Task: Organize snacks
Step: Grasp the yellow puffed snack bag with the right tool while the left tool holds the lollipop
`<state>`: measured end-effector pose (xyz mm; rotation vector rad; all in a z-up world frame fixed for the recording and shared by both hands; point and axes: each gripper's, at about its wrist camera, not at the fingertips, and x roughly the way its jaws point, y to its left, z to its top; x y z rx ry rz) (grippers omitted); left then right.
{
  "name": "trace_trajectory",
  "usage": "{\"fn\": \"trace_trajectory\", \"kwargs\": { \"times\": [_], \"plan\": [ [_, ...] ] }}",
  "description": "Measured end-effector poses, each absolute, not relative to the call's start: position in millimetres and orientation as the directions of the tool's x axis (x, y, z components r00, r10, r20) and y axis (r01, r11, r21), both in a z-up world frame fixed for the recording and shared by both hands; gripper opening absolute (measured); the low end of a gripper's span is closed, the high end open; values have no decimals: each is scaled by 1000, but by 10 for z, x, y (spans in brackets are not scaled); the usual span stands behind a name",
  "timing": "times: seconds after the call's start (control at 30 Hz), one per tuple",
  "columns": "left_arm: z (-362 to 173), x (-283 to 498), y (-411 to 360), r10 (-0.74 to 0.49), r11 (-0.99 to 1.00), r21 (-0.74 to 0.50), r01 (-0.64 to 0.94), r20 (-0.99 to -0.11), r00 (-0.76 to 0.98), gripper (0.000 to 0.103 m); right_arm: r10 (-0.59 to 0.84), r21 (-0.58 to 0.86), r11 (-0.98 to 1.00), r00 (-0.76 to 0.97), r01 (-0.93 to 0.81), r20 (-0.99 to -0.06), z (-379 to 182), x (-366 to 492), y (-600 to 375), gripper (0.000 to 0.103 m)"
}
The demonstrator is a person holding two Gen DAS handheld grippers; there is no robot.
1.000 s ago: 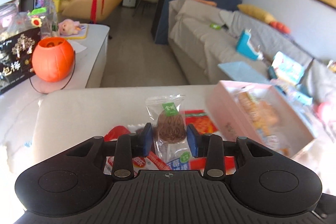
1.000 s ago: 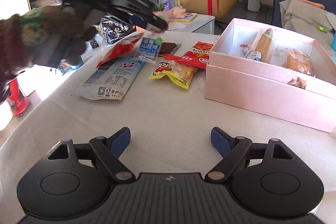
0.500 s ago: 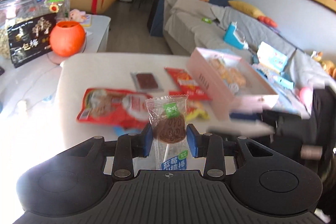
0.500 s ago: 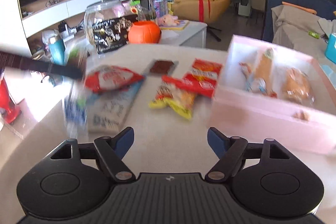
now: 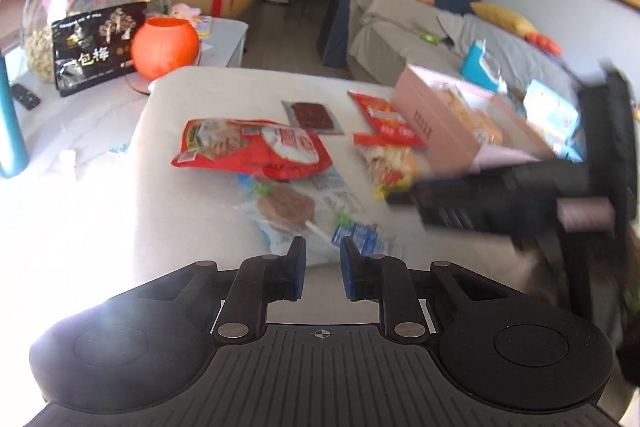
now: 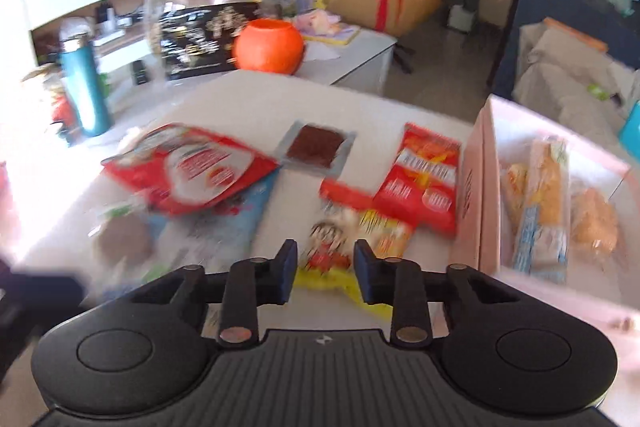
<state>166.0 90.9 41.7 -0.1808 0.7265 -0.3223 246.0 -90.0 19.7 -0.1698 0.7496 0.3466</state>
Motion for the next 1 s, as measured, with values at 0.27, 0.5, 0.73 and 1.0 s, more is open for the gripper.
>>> {"fn": "trace_trajectory", "kwargs": {
  "times": [0.27, 0.5, 0.73, 1.0],
  "plan": [
    [444, 1868, 1131, -270, 917, -398, 31, -563, 781, 25, 329, 39, 911, 665, -411, -671, 296, 1894, -1326, 33],
    [430, 1760, 1202, -291, 913, -406, 48, -562, 774, 25, 255, 132, 965, 701, -226, -666, 363, 2399, -1159, 69],
    [388, 1628, 1373, -300, 881, -472, 4, -554, 777, 25, 145, 90, 989, 684, -115, -715, 70, 2775, -836, 62],
    [370, 1916, 1056, -314, 899, -437, 40, -578, 753, 26, 239, 37, 952, 664, -303, -708, 107, 1965, -1206, 49]
  ]
}}
